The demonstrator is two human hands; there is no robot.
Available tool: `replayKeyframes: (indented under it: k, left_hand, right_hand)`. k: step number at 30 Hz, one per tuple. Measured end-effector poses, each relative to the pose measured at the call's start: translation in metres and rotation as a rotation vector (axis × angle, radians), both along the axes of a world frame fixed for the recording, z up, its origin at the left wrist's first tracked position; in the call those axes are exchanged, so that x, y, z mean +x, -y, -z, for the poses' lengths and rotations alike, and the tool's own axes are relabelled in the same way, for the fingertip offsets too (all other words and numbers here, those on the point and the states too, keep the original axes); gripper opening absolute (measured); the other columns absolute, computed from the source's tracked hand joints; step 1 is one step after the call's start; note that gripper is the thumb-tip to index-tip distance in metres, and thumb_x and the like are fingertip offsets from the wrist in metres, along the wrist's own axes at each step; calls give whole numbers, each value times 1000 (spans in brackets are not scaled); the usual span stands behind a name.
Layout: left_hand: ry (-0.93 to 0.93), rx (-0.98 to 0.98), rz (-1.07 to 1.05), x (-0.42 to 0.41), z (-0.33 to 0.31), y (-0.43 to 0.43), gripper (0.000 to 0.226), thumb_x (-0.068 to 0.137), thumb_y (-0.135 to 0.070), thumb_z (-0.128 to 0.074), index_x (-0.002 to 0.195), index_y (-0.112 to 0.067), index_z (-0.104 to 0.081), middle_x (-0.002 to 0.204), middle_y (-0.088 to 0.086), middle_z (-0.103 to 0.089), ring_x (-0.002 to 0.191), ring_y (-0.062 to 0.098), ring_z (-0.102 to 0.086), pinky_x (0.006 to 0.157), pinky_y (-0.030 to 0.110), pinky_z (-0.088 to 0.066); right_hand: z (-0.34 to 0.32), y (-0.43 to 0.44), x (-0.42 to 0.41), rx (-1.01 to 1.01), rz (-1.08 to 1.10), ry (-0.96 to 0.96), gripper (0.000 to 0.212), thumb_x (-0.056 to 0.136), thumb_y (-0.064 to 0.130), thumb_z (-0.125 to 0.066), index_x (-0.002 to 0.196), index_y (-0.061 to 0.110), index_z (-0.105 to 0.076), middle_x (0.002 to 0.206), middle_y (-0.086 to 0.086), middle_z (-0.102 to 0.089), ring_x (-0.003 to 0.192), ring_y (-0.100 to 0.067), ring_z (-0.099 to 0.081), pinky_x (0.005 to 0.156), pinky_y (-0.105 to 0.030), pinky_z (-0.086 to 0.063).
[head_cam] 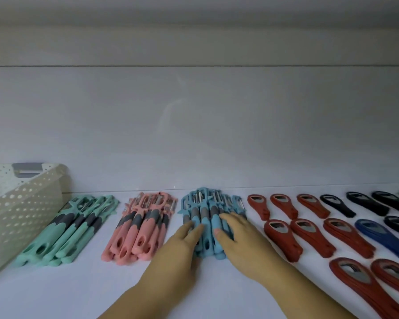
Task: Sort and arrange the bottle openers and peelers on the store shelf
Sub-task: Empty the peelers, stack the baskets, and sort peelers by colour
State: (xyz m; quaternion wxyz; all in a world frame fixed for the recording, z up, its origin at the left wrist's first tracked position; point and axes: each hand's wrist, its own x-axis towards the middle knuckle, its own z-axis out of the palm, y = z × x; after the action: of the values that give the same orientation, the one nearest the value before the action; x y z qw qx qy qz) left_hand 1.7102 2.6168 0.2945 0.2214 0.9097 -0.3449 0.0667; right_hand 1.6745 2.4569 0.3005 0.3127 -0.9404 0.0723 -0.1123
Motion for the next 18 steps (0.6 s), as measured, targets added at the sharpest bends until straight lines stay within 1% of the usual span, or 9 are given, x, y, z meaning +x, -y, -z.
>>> replayKeyframes:
  k: [3,5,7,9,12,15,16,17,18]
  left_hand:
    - [41,-41,28,2,4,0,57,97,-23,-44,148,-34,-22,157,-13,-7,143,3,-16,101,2,-12]
    - [56,-76,84,0,5,1,61,95,-17,-44,148,-32,-19,154,-16,-6,142,-4,-2,100,-2,-1]
    - [44,-82,145,-3,5,2,67,92,-16,-43,150,-29,-12,151,-20,6,138,-7,14,104,0,7]
    - [34,-70,160,-2,10,5,67,94,-23,-41,151,-29,-5,152,-17,12,140,-2,19,108,7,10]
    - [25,-51,131,-1,11,4,66,96,-33,-41,152,-29,-5,157,-12,6,143,3,14,112,14,6]
    - [83,-38,106,-5,7,3,65,96,-35,-41,152,-25,-9,159,-7,-1,145,7,7,110,12,6]
    - [123,-29,93,-7,4,3,64,96,-35,-42,152,-23,-12,159,-6,-6,146,10,3,109,11,7]
    - [116,-30,88,-10,1,3,64,95,-35,-42,151,-20,-16,158,-4,-13,147,14,-3,109,12,5]
    - [145,-12,94,-13,0,3,63,94,-35,-43,150,-17,-22,156,-1,-23,146,18,-12,111,14,-1]
  right_hand:
    - [0,-1,0,-39,20,5,46,98,41,-38,140,23,-38,144,5,-39,132,-15,-35,112,-32,-28]
    - [-1,-3,-2,-87,41,15,47,99,42,-35,142,23,-37,147,4,-37,135,-15,-32,113,-30,-26]
    - [-1,-5,-3,-150,59,12,47,100,42,-32,144,23,-35,151,2,-33,139,-16,-27,114,-29,-20]
    - [1,-6,-2,-181,78,19,49,101,43,-29,145,24,-33,154,1,-29,142,-16,-23,115,-28,-16]
    - [2,-8,-4,-194,87,10,50,101,43,-27,146,23,-32,155,0,-29,143,-17,-22,116,-28,-14]
    - [4,-10,-3,-250,92,10,53,101,45,-25,147,21,-31,155,-4,-29,143,-19,-22,117,-31,-14]
    - [4,-10,-4,-281,92,6,54,101,46,-24,147,20,-30,155,-5,-29,143,-20,-22,118,-31,-14]
    - [4,-11,-3,-300,87,3,54,101,46,-23,147,20,-30,154,-5,-30,143,-20,-23,118,-32,-13]
    - [4,-12,-4,-304,93,-1,54,101,46,-22,148,20,-30,154,-6,-30,143,-21,-22,119,-33,-13]
